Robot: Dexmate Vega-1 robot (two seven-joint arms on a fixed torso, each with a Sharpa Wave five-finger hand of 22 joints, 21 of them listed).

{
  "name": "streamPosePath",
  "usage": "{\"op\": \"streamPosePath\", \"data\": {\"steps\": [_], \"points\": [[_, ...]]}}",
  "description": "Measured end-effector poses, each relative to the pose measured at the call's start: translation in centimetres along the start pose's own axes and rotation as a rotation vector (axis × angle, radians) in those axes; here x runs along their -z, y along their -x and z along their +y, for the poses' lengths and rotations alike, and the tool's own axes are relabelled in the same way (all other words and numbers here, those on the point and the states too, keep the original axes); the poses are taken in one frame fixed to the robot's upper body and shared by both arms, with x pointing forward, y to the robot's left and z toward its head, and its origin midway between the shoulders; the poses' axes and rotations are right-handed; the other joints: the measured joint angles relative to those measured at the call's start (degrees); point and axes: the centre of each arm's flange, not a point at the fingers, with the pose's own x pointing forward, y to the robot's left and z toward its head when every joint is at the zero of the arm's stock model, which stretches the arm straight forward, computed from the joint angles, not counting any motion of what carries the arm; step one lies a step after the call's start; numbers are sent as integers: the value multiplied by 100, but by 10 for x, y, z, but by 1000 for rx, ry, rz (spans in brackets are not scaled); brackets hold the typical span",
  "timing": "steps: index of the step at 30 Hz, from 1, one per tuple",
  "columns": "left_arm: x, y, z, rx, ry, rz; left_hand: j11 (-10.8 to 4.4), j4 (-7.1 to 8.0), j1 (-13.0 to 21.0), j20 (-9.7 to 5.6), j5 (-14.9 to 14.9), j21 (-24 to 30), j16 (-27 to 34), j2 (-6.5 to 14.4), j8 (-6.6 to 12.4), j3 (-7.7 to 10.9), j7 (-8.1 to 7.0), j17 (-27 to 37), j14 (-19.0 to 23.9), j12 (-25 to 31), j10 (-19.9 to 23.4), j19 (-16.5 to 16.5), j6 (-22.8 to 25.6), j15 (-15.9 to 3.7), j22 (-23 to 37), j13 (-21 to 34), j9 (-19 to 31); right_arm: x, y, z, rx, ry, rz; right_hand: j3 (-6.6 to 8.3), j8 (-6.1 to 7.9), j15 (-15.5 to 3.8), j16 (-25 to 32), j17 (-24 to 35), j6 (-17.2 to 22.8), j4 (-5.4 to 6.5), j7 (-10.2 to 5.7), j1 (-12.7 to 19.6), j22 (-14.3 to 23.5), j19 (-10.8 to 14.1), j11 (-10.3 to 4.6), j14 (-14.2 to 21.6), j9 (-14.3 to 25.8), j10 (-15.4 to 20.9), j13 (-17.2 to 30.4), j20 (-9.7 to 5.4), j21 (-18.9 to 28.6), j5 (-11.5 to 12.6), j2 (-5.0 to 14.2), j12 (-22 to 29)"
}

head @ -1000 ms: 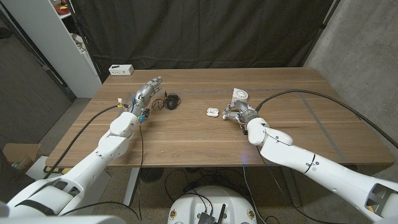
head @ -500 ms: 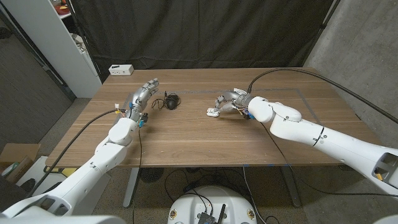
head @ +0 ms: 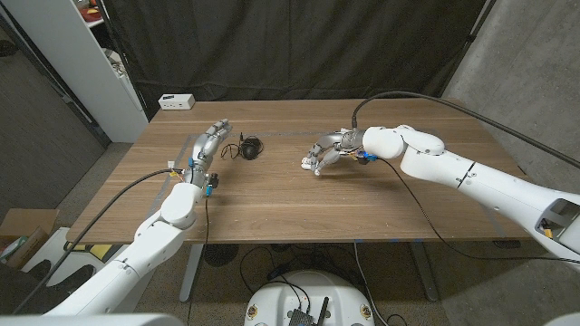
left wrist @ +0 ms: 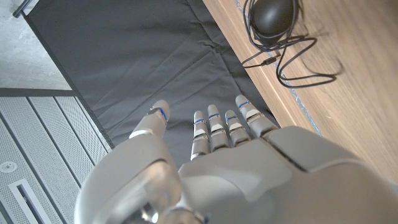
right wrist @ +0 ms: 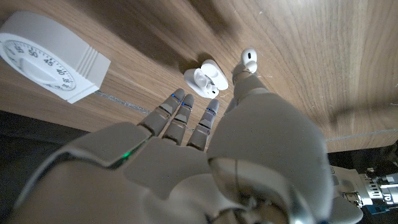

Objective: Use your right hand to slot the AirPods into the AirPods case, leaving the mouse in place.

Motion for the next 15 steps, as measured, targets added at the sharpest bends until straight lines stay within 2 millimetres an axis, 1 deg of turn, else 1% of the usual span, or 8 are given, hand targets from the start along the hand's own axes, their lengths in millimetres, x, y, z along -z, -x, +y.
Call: {"op": "streamPosePath", "data": {"steps": [1, 2, 3, 5, 8, 10, 12, 15], "points": [[-2, 4, -1, -6, -3, -1, 0, 0, 0, 0, 0, 0, 0, 0, 0, 0, 0, 0, 0, 0, 0, 0, 0, 0, 0, 0, 0, -1, -2, 0, -13, 21, -7, 0, 0, 9, -1, 0, 0, 0, 0, 0, 0, 0, 10, -9, 0, -10, 0, 0, 0, 0, 0, -25], [0, 6, 0, -12, -9, 6, 0, 0, 0, 0, 0, 0, 0, 0, 0, 0, 0, 0, 0, 0, 0, 0, 0, 0, 0, 0, 0, 0, -3, -1, -18, 30, -9, 0, 0, 10, -1, 0, 0, 0, 0, 0, 0, 0, 10, -10, 6, -10, 0, 0, 0, 0, 0, -41], [-3, 7, -1, -13, -8, 1, 0, 0, 0, 0, 0, 0, 0, 0, 0, 0, -9, 0, 0, 0, 0, 0, 9, 0, 0, 0, 0, -1, -3, -1, -20, 35, -10, 0, -7, 10, -1, 0, 0, 0, 0, 0, 0, -19, 10, -10, 11, -10, 0, 19, 0, 0, 0, -41], [-6, 11, -1, -26, -14, 0, 0, -15, 0, 0, 0, 0, 0, 0, 0, -15, -27, 0, 0, 0, 0, 0, 27, 0, 0, 0, 0, -1, -6, -4, -22, 51, -12, -1, -44, -2, -1, 0, 0, -1, 0, 0, 0, -29, 43, -22, 16, -43, 0, 33, 0, 0, 0, -51], [-8, 14, -1, -35, -20, -1, 0, -15, 0, 0, 0, 0, 0, 0, 0, -15, -31, 0, 0, 0, 0, 0, 31, 0, 0, 0, 0, -3, -9, -6, -22, 65, -13, -17, -44, 7, -18, -13, 0, -17, 0, 0, 0, -17, 124, -95, 16, -124, 0, 127, 0, 0, 0, -84], [-9, 14, -1, -39, -22, -2, 0, -15, 0, 0, 0, 0, 0, 0, 0, -15, -31, 0, 0, 0, 0, 0, 31, 0, 0, 0, 0, -4, -11, -7, -21, 79, -12, -31, -44, 7, -45, -16, 0, -31, 0, 0, 0, 3, 114, -154, 16, -172, -10, 169, 0, 0, 0, -107], [-10, 15, -2, -40, -24, -3, 0, -15, 5, 0, 0, 0, 0, -5, 0, -15, -31, 0, 0, 0, 0, 0, 31, 0, 0, 0, 0, -5, -13, -9, -20, 95, -11, -31, -44, -3, -65, -16, 22, -31, 23, 0, 0, -9, 154, -189, 16, -213, -16, 196, 0, 0, 0, -106], [-11, 15, -3, -42, -27, -4, 0, -15, 30, 0, 0, 0, 0, -31, 0, -15, -31, 0, 0, 0, 0, 0, 31, 0, 0, 0, 0, -7, -16, -12, -17, 110, -8, -31, -44, 10, -94, -43, 24, -31, 19, 27, 0, 22, 132, -214, 16, -237, -17, 227, 0, 1, 26, -106]]}}
